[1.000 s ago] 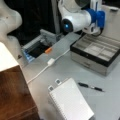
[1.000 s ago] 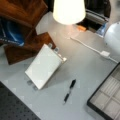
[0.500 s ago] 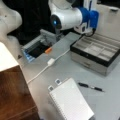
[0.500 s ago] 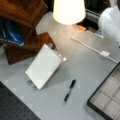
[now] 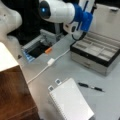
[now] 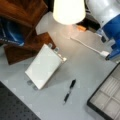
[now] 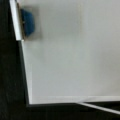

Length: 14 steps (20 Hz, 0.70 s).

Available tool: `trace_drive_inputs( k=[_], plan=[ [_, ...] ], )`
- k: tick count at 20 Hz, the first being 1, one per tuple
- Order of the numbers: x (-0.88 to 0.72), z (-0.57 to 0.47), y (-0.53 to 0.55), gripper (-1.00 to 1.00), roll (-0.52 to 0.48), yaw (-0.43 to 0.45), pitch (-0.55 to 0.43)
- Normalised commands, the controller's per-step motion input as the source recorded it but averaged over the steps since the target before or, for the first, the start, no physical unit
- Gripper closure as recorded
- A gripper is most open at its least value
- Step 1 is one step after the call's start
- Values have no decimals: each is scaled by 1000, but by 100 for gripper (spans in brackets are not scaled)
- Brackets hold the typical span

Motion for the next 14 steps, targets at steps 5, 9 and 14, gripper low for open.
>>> trace_drive_inputs(
  k=[5, 9, 14],
  plan=[
    [339, 232, -506, -100, -765, 323, 159],
    [373, 179, -535, -100, -857, 421, 276],
    [437, 233, -462, -100, -585, 349, 364]
  ],
)
